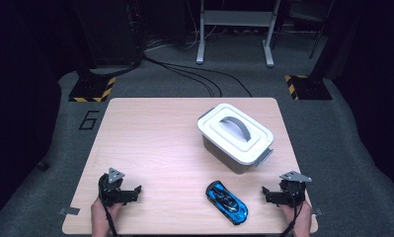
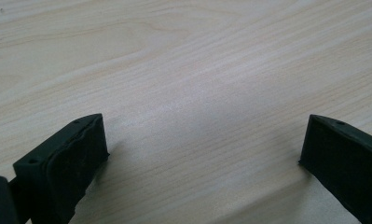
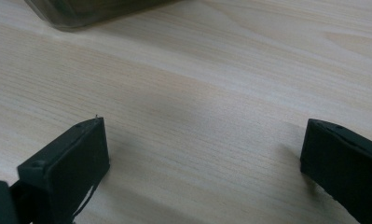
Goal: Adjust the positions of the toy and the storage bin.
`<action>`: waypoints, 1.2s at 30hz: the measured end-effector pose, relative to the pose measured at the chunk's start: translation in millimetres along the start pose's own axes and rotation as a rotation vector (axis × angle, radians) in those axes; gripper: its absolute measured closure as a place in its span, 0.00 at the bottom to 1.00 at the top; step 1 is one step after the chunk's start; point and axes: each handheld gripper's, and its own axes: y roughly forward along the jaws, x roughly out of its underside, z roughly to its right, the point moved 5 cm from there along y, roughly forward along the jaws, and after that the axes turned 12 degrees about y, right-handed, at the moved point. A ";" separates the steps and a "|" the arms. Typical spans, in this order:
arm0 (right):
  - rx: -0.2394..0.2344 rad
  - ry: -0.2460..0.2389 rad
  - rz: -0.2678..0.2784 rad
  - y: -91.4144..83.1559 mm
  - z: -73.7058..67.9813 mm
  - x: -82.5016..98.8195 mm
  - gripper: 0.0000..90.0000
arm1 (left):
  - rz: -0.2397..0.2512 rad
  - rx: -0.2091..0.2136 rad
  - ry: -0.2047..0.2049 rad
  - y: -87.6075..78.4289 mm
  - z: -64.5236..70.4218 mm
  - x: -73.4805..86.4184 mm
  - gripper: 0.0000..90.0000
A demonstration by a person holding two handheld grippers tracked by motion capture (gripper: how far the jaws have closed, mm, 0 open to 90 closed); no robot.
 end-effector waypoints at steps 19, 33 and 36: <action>-0.004 0.018 -0.006 -0.7 -0.7 -0.2 0.00 | -0.002 -0.006 0.009 -0.1 -0.5 0.3 0.01; -0.099 0.049 0.021 -41.3 -10.5 -19.5 0.00 | 0.000 -0.002 0.012 -0.4 -0.4 0.4 0.01; -0.111 0.037 0.028 -51.6 -14.7 -26.7 0.00 | 0.000 -0.002 0.012 -0.4 -0.4 0.4 0.01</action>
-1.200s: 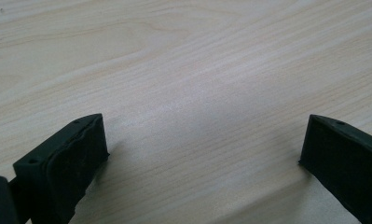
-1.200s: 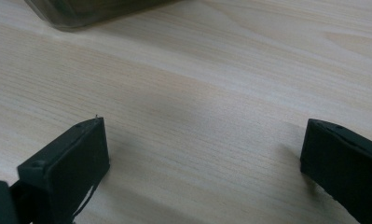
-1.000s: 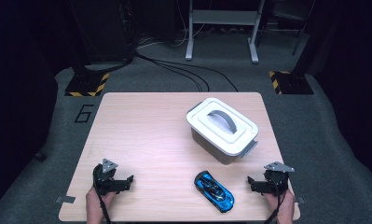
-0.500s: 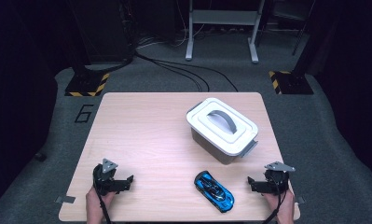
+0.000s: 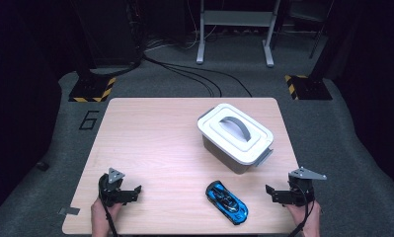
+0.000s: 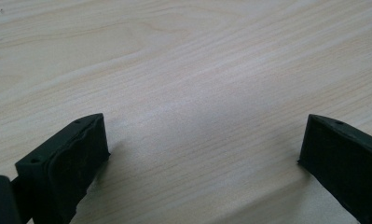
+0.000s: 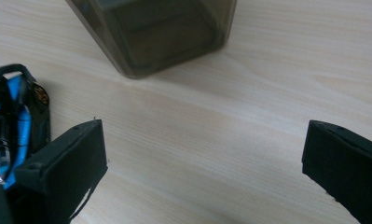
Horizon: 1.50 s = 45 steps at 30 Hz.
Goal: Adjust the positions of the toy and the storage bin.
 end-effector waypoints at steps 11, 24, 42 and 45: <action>-0.050 -0.048 0.066 -22.6 -21.9 -45.6 0.00 | 0.000 -0.001 0.000 0.0 0.0 0.0 0.01; -0.082 -0.118 0.047 -3.0 -46.8 -89.0 0.00 | 0.003 -0.005 -0.001 0.3 0.0 0.0 0.01; -0.101 -0.151 0.007 40.1 -60.2 -125.5 0.05 | 0.002 -0.003 0.000 -0.1 0.0 0.1 0.01; -0.100 -0.164 0.009 45.6 -60.9 -129.2 0.18 | 0.002 -0.005 -0.001 -0.1 0.2 0.1 0.01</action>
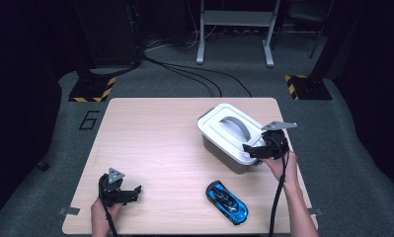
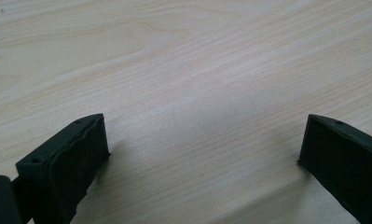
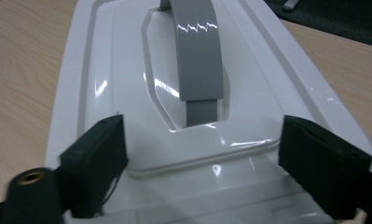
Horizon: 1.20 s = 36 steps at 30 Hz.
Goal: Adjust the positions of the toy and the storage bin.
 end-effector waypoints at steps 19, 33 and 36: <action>0.001 -0.080 -0.025 19.3 -3.8 -24.0 0.71 | 0.004 -0.002 -0.004 -0.1 0.5 0.1 0.01; 0.019 -0.067 -0.031 28.8 -13.9 -27.1 0.75 | 0.004 -0.002 -0.004 -0.1 0.5 0.1 0.01; 0.017 -0.056 -0.031 35.2 -19.2 -31.2 0.75 | 0.004 -0.002 -0.004 0.0 0.5 0.1 0.01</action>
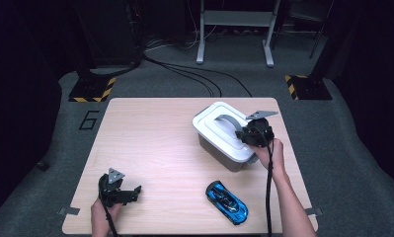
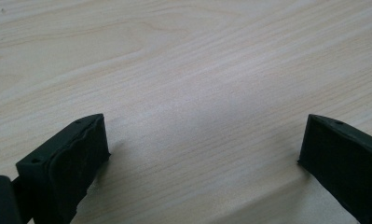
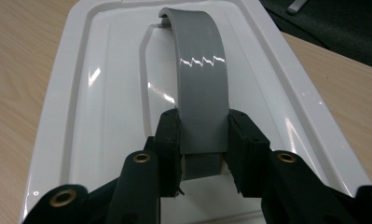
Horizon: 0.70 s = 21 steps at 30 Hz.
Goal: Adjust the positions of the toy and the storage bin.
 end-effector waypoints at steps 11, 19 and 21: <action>0.012 0.035 0.012 17.3 -14.3 -11.9 0.75 | 0.000 0.000 0.001 0.0 0.0 0.0 0.01; 0.012 0.042 0.012 28.0 -25.4 -18.5 0.75 | -0.002 0.001 0.001 -0.1 -0.2 0.0 0.01; 0.012 0.041 0.012 30.0 -27.3 -20.0 0.75 | -0.002 0.001 0.001 -0.1 -0.2 0.1 0.01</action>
